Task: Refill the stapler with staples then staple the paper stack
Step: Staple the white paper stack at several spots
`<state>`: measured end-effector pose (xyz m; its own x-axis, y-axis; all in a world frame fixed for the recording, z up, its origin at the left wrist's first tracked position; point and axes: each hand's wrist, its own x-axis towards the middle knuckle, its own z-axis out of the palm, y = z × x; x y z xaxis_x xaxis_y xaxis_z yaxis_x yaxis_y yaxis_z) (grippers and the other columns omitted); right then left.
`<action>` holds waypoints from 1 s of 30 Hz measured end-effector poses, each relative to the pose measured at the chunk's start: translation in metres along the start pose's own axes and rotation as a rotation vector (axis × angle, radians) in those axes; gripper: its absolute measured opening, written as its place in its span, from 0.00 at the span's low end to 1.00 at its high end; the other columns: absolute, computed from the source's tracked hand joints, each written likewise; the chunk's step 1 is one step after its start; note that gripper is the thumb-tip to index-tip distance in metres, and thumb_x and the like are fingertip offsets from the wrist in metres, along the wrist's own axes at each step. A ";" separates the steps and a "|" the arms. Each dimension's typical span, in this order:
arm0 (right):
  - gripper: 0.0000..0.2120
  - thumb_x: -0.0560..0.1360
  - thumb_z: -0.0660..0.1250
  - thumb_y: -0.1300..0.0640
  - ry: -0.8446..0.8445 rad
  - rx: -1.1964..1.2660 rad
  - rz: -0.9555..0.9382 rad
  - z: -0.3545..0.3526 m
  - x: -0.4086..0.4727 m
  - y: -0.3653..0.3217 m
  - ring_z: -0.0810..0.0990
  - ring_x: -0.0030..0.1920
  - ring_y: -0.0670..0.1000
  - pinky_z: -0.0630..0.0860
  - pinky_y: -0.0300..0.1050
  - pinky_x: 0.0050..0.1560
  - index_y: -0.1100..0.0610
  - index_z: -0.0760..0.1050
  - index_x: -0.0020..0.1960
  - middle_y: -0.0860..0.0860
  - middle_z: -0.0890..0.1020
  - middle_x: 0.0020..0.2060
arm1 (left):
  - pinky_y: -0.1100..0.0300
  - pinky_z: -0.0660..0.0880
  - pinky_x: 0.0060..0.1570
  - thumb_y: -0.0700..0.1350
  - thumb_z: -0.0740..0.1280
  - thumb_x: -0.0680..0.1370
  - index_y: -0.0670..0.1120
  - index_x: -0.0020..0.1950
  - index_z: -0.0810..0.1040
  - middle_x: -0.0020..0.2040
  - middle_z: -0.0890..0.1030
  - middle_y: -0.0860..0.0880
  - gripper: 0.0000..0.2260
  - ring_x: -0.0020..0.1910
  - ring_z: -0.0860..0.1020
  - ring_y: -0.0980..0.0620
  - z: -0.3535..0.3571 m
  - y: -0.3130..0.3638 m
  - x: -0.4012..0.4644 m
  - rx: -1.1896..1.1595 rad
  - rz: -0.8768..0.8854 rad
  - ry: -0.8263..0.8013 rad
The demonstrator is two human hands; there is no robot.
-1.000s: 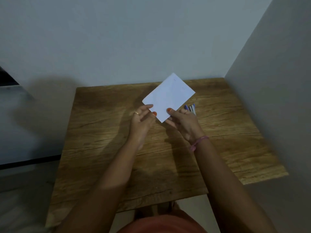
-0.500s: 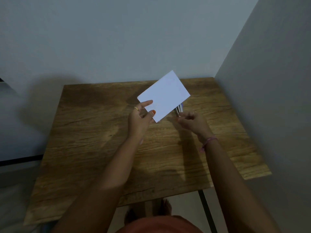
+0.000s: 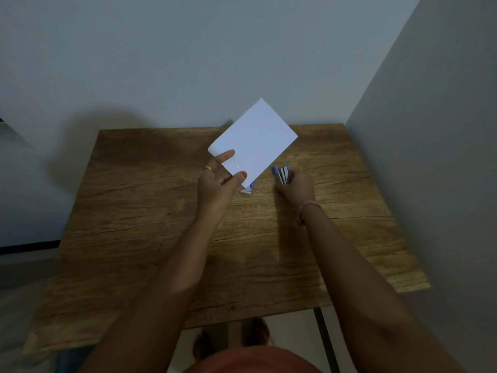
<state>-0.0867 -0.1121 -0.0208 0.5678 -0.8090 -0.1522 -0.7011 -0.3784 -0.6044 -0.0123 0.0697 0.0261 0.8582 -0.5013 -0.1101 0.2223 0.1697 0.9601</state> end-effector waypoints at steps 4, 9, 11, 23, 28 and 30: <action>0.12 0.68 0.76 0.58 -0.134 0.340 0.155 -0.013 -0.016 0.006 0.81 0.39 0.50 0.77 0.44 0.36 0.61 0.80 0.49 0.54 0.84 0.40 | 0.60 0.81 0.42 0.35 0.73 0.72 0.58 0.56 0.79 0.62 0.76 0.55 0.20 0.56 0.79 0.58 -0.001 0.000 0.001 -0.013 0.008 -0.012; 0.08 0.73 0.63 0.72 -0.441 1.307 0.401 -0.035 -0.045 0.018 0.78 0.37 0.47 0.77 0.36 0.33 0.60 0.71 0.45 0.55 0.76 0.40 | 0.56 0.81 0.47 0.35 0.72 0.72 0.60 0.55 0.80 0.61 0.79 0.54 0.20 0.58 0.79 0.56 0.004 -0.001 -0.003 -0.016 0.012 -0.067; 0.11 0.73 0.60 0.74 -0.481 1.342 0.346 -0.040 -0.057 0.015 0.78 0.36 0.47 0.78 0.37 0.34 0.59 0.70 0.45 0.54 0.75 0.39 | 0.55 0.81 0.47 0.35 0.73 0.72 0.61 0.53 0.80 0.57 0.80 0.58 0.21 0.57 0.80 0.57 0.007 0.001 -0.004 -0.001 0.022 -0.096; 0.26 0.72 0.64 0.42 -0.357 0.944 -0.120 -0.057 -0.098 -0.010 0.78 0.36 0.44 0.69 0.39 0.32 0.51 0.67 0.67 0.49 0.83 0.55 | 0.60 0.80 0.47 0.35 0.74 0.70 0.60 0.60 0.75 0.57 0.80 0.55 0.26 0.58 0.79 0.58 0.020 0.024 -0.016 0.211 0.233 -0.233; 0.23 0.72 0.61 0.39 -0.331 1.047 -0.081 -0.059 -0.104 -0.018 0.76 0.36 0.46 0.69 0.38 0.32 0.51 0.75 0.61 0.51 0.83 0.54 | 0.65 0.79 0.46 0.31 0.73 0.71 0.50 0.63 0.74 0.54 0.81 0.58 0.25 0.56 0.81 0.58 0.024 0.026 -0.019 0.205 0.249 -0.273; 0.20 0.74 0.62 0.42 -0.330 1.100 -0.048 -0.060 -0.105 -0.021 0.77 0.37 0.46 0.68 0.40 0.34 0.54 0.76 0.58 0.50 0.81 0.48 | 0.68 0.77 0.45 0.31 0.72 0.71 0.49 0.64 0.73 0.54 0.81 0.58 0.25 0.55 0.81 0.60 0.024 0.027 -0.020 0.211 0.251 -0.302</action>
<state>-0.1575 -0.0463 0.0552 0.7830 -0.5856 -0.2095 -0.0114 0.3233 -0.9462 -0.0344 0.0635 0.0608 0.6932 -0.6971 0.1829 -0.1020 0.1563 0.9824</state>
